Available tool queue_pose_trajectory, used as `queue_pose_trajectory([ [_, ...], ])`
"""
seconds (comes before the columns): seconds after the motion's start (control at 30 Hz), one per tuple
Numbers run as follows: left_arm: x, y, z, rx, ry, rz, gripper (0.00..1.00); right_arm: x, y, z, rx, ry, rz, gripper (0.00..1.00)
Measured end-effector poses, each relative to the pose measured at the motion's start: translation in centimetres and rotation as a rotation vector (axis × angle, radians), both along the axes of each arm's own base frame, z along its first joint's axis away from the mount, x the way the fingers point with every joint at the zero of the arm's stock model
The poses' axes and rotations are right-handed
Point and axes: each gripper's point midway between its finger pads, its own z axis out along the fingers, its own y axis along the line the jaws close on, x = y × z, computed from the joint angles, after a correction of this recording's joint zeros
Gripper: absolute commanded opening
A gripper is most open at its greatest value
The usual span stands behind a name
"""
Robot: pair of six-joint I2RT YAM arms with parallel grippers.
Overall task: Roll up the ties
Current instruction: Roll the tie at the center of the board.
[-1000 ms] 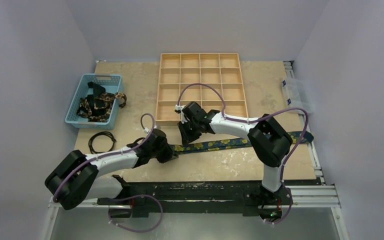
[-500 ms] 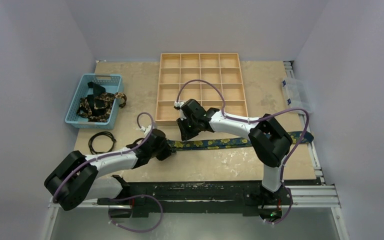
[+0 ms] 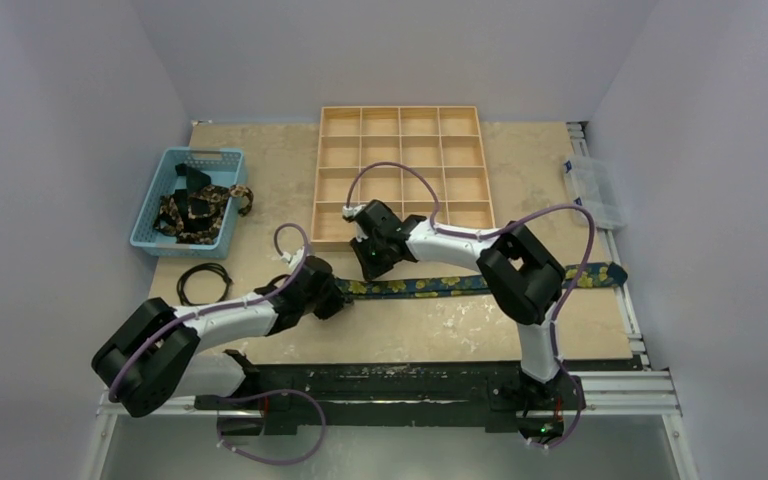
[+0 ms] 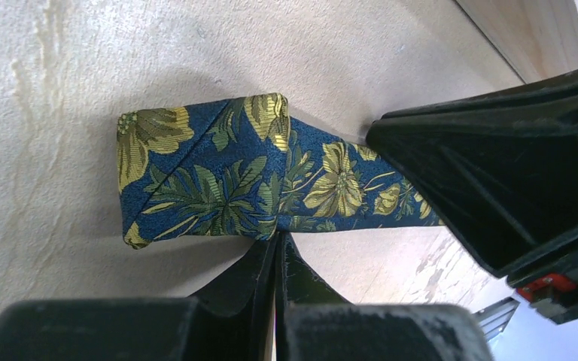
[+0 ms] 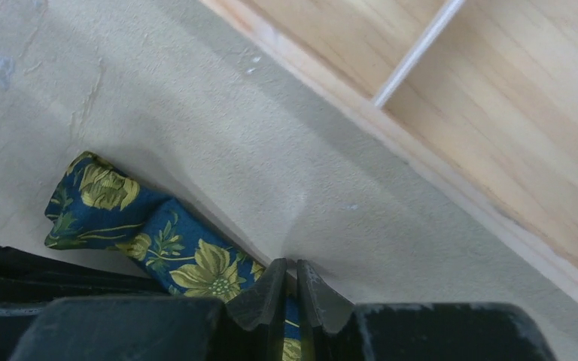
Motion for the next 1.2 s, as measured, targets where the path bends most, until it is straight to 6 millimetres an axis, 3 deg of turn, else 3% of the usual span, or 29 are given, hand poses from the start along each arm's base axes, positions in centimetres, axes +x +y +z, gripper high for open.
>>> queue_pose_trajectory([
  [0.37, 0.2, -0.2, 0.0, -0.013, 0.001, 0.012, 0.00, -1.8, 0.6, 0.1, 0.010, 0.026, 0.079, 0.12],
  [0.57, 0.0, -0.1, 0.6, 0.029, -0.010, -0.044, 0.31, -1.6, 0.0, 2.5, 0.026, -0.001, 0.075, 0.27],
  [0.63, -0.3, 0.1, 1.5, 0.084, -0.028, -0.124, 0.44, -1.3, -0.5, 4.6, 0.057, -0.017, 0.055, 0.31],
  [0.73, -0.4, -1.1, 4.7, 0.164, -0.114, -0.320, 0.48, 0.0, -2.4, 8.7, 0.148, -0.049, -0.036, 0.43],
  [0.77, -0.1, -1.9, 6.4, 0.189, -0.167, -0.401, 0.50, 0.8, -3.6, 10.3, 0.183, -0.064, -0.088, 0.53],
  [0.83, 0.9, -3.8, 10.5, 0.236, -0.306, -0.584, 0.54, 2.5, -6.7, 13.7, 0.246, -0.110, -0.220, 0.59],
  [0.97, 2.4, -6.5, 13.8, 0.325, -0.473, -0.871, 0.69, 4.6, -11.5, 19.3, 0.334, -0.212, -0.433, 0.74],
  [1.03, 3.3, -7.8, 13.6, 0.377, -0.537, -1.020, 0.71, 4.5, -12.6, 21.0, 0.358, -0.235, -0.491, 0.82],
  [1.17, 3.0, -8.5, 10.3, 0.448, -0.574, -1.276, 0.73, 4.5, -14.6, 23.3, 0.368, -0.256, -0.602, 0.98],
  [1.2, 2.9, -8.6, 9.6, 0.454, -0.577, -1.317, 0.84, 4.6, -15.1, 23.9, 0.366, -0.262, -0.626, 0.98],
])
